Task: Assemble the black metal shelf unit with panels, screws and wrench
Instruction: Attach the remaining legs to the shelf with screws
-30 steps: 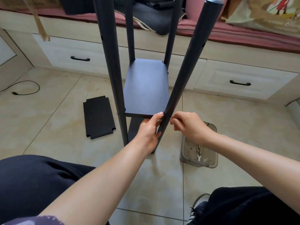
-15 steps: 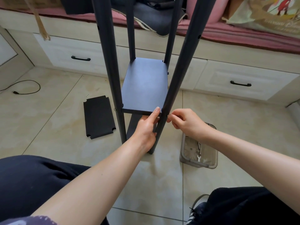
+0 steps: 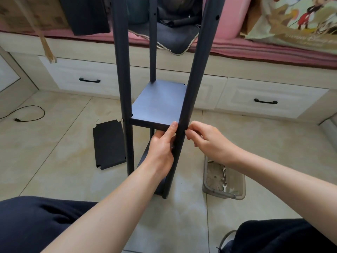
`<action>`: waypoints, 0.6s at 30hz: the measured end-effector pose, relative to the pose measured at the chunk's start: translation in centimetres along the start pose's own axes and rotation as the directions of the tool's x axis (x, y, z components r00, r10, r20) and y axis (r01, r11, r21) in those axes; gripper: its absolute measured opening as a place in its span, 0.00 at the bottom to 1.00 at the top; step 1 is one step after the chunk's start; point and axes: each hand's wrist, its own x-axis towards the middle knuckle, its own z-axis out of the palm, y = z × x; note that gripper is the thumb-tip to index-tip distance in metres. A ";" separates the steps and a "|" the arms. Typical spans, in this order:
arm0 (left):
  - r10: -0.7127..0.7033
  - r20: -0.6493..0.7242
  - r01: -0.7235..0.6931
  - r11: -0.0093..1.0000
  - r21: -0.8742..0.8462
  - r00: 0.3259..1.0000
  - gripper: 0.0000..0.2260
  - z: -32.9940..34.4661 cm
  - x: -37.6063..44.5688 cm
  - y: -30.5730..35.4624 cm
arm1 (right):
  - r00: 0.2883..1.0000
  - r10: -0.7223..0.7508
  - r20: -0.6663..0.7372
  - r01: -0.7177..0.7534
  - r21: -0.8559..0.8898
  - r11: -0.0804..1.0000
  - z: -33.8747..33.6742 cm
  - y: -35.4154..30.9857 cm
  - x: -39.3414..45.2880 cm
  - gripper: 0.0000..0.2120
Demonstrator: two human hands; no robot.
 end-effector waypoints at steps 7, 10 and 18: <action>0.032 0.003 -0.031 0.995 -0.093 0.999 0.17 0.4 0.1 0.3 | 1.000 -0.018 -0.005 0.018 0.035 0.999 0.2 0.2 0.4 0.16; 0.037 -0.007 -0.038 0.996 -0.077 0.999 0.19 0.4 0.1 0.3 | 0.999 -0.030 -0.030 0.031 0.009 0.999 0.1 0.2 0.6 0.15; 0.033 -0.001 -0.033 0.996 -0.077 0.999 0.16 0.6 0.0 0.5 | 0.977 -0.209 -0.048 0.188 -0.277 0.942 -0.4 -0.3 0.2 0.11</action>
